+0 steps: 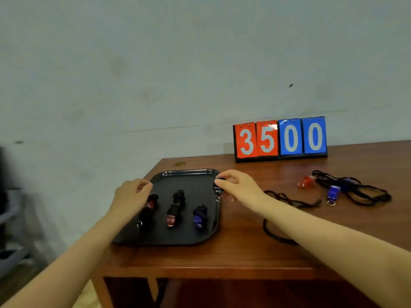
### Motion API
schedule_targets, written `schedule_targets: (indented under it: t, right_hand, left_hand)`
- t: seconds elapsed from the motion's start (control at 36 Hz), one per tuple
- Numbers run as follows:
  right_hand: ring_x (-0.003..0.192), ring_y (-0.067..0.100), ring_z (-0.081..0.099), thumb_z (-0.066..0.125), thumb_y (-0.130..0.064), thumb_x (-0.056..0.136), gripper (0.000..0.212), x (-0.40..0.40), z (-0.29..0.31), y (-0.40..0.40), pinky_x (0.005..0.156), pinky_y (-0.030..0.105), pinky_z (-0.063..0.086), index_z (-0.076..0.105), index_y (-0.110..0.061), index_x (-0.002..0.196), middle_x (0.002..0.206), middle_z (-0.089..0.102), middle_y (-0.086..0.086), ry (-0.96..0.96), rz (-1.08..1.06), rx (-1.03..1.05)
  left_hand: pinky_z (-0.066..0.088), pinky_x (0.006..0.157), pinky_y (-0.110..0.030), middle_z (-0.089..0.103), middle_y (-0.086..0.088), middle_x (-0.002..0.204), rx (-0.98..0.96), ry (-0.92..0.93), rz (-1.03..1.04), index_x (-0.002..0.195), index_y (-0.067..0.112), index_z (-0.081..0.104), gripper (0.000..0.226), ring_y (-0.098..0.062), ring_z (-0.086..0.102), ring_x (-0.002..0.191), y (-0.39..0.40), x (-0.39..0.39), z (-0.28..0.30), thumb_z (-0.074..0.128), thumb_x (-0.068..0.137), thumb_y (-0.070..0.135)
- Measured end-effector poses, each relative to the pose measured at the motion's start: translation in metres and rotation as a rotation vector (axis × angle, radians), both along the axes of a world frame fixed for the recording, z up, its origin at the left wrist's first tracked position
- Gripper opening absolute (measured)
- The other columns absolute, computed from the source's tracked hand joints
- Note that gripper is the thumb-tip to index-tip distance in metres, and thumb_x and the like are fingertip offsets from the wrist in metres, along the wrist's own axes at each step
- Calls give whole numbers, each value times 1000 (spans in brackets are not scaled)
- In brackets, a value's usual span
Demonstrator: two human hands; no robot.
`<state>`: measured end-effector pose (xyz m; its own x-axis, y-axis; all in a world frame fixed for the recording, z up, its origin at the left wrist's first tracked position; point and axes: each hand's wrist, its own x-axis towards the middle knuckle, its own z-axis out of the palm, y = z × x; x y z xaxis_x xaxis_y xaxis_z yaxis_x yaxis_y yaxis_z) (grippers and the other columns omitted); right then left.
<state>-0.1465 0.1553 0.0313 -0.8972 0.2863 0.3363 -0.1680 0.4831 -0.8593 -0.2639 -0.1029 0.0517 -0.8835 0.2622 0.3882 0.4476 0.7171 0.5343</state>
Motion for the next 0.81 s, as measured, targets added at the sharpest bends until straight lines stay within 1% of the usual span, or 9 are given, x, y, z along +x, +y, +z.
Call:
schedule_targets:
  t: [0.08,0.19,0.31,0.36,0.44,0.56,0.64,0.72,0.81]
  right_hand:
    - [76,8,61,61,-35,92,26,-17,-1,-12,61,19,46,61,-23,115,99,67,2,-7,-25,-1]
    - [95,11,59,64,-38,89,26,-39,-8,-19,73,21,42,63,-24,111,103,63,-2,-23,-93,26]
    - [96,10,58,66,-38,87,24,-51,-18,-23,75,22,41,65,-25,107,98,62,-7,-45,-124,48]
    - [92,8,57,68,-36,86,21,-56,-24,-24,73,18,41,66,-24,104,89,59,-13,-34,-128,42]
    - [91,5,56,69,-34,86,19,-58,-27,-23,71,14,41,66,-23,102,89,59,-16,-21,-127,53]
    - [89,4,59,70,-34,85,16,-57,-28,-23,78,18,45,69,-23,96,91,62,-14,-17,-136,141]
    - [79,0,55,68,-37,86,19,-56,-27,-26,72,14,42,72,-21,95,81,59,-18,-15,-153,284]
    - [84,4,57,67,-42,85,21,-58,-30,-25,79,24,47,70,-25,97,85,62,-16,-24,-145,293]
    - [79,5,55,68,-40,85,21,-57,-33,-25,75,23,46,68,-25,100,85,61,-9,-12,-139,283]
  left_hand:
    - [41,96,-35,66,-6,119,-29,-49,87,112,16,68,26,-26,58,112,-20,-6,-14,49,97,26]
    - [40,96,-36,59,-9,129,58,-141,108,126,15,59,33,-28,54,118,-30,-8,-25,45,98,25]
    - [36,104,-35,51,-10,141,32,-198,114,137,12,52,41,-28,46,129,-33,-17,-26,39,98,15]
    - [37,101,-32,54,-10,138,41,-236,93,133,12,55,39,-27,50,124,-37,-21,-27,41,98,13]
    - [39,86,-26,63,-3,124,6,-260,-1,122,23,63,30,-18,56,104,-42,-22,-26,47,98,19]
    - [34,93,-23,57,0,136,113,-276,-29,134,21,57,37,-16,53,120,-52,-26,-33,54,96,19]
    - [34,91,-23,58,-2,135,157,-247,-24,131,18,59,38,-16,53,119,-51,-27,-37,52,95,9]
    - [33,88,-23,60,-2,132,176,-229,1,128,19,61,39,-18,53,120,-48,-27,-36,49,94,3]
    - [34,86,-23,62,-3,128,189,-218,10,125,20,64,38,-13,54,106,-48,-26,-37,50,94,4]
